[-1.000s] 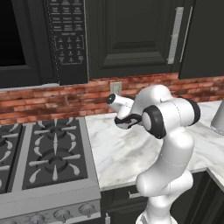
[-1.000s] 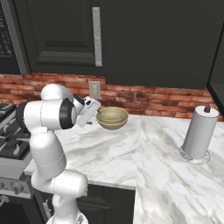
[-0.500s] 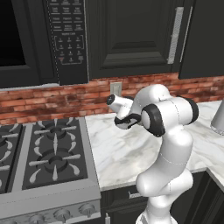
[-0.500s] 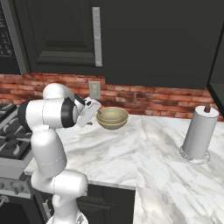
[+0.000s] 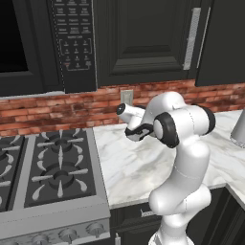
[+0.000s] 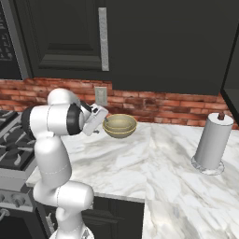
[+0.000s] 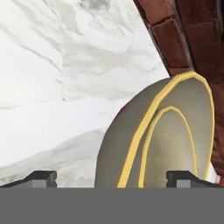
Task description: Pick up the bowls on the counter and stack them on top of one another in the open cabinet. Place the smaller bowl on top of the larger bowl.
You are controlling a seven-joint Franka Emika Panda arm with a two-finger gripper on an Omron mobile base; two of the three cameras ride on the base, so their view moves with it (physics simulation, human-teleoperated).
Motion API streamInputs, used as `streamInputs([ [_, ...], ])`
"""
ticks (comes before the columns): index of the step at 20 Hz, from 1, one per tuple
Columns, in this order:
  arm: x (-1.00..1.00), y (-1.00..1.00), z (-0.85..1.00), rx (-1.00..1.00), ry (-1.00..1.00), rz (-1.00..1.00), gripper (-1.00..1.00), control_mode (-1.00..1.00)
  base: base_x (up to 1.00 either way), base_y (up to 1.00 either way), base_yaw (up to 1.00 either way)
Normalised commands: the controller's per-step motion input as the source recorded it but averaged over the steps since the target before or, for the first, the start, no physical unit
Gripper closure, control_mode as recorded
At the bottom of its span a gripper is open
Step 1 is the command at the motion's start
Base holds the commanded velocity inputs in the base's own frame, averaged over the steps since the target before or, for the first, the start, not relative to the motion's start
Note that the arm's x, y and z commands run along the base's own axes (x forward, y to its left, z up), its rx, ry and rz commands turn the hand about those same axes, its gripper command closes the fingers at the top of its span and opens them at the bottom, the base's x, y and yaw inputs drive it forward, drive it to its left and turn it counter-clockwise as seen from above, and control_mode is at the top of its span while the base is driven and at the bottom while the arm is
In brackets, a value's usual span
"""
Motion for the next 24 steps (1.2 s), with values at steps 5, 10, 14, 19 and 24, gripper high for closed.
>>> streamInputs([
  [5,0.13,0.0,-0.05,0.0,0.0,0.0,-1.0,-1.0,0.0,0.0,0.0],
  [10,0.1,0.0,-0.07,0.0,0.0,0.0,-1.0,-1.0,0.0,0.0,0.0],
  [14,0.07,0.0,-0.09,0.0,0.0,0.0,1.0,-1.0,0.0,0.0,0.0],
  [19,0.01,-0.01,-0.05,0.0,0.0,0.0,1.0,-1.0,0.0,0.0,0.0],
  [24,0.0,-0.01,-0.01,0.0,0.0,0.0,1.0,-1.0,0.0,0.0,0.0],
])
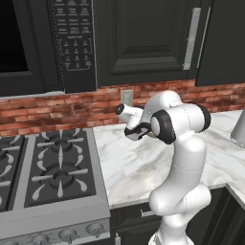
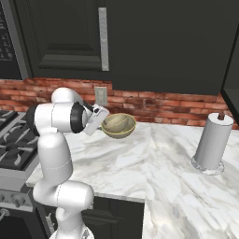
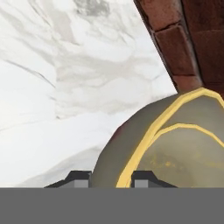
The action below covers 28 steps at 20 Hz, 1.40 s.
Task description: Pick up the bowls on the counter and stack them on top of one another in the open cabinet. Place the smaller bowl on top of the larger bowl.
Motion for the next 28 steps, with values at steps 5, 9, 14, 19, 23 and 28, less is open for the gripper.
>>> streamInputs([
  [5,0.0,0.0,0.0,0.0,0.0,0.0,1.0,-1.0,0.0,0.0,0.0],
  [9,-0.09,0.0,0.0,0.0,-0.04,0.0,1.0,-1.0,0.0,0.0,0.0],
  [14,-0.3,0.0,0.15,0.0,-0.13,0.0,1.0,-1.0,0.0,0.0,0.0],
  [19,-0.5,0.0,0.43,0.0,-0.18,0.0,1.0,-1.0,0.0,0.0,0.0],
  [23,-0.54,0.0,0.35,0.0,-0.17,0.0,1.0,-1.0,0.0,0.0,0.0],
  [28,-0.51,0.0,0.29,0.0,-0.06,0.0,1.0,-1.0,0.0,0.0,0.0],
])
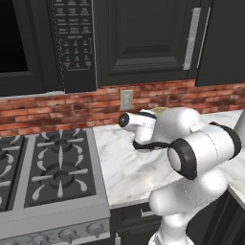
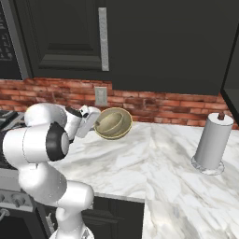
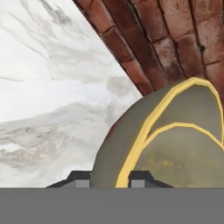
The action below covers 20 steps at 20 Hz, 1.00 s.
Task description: Pick up the bowls on the counter and stack them on top of one another in the open cabinet. Place the smaller bowl on top of the larger bowl.
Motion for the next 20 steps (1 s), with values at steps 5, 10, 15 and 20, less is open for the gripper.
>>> streamInputs([
  [5,-0.47,0.0,0.35,0.0,0.0,0.0,1.0,-1.0,0.0,0.0,0.0],
  [10,-0.46,0.0,0.29,-0.04,0.02,0.0,1.0,-1.0,0.0,0.0,0.0],
  [15,-0.5,0.0,0.27,-0.06,0.07,-0.02,1.0,-1.0,0.0,0.0,0.0],
  [20,-0.56,0.0,0.17,-0.05,0.12,-0.04,1.0,-1.0,0.0,0.0,0.0],
])
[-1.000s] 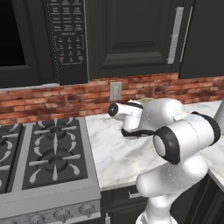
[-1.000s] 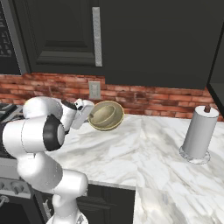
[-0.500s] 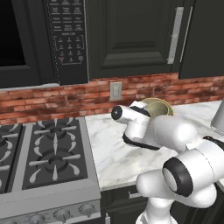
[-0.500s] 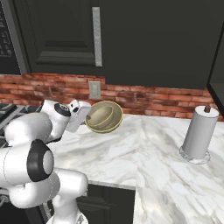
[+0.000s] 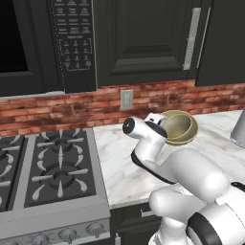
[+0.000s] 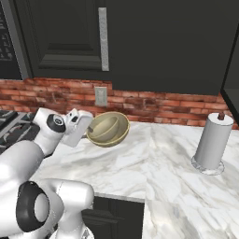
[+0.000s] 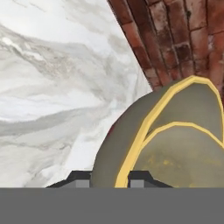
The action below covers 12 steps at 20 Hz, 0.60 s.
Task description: Pick up the bowls on the counter and stack them on top of one another in the open cabinet. Place the smaller bowl on top of the larger bowl.
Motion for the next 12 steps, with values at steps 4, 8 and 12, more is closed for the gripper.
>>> streamInputs([
  [4,-0.55,0.0,0.2,-0.06,0.12,-0.04,1.0,-1.0,0.0,0.0,0.0],
  [8,-0.53,0.0,0.21,-0.05,0.06,-0.04,1.0,-1.0,0.0,0.0,0.0],
  [12,-0.48,0.0,0.22,-0.03,0.01,-0.06,1.0,-1.0,0.0,0.0,0.0],
])
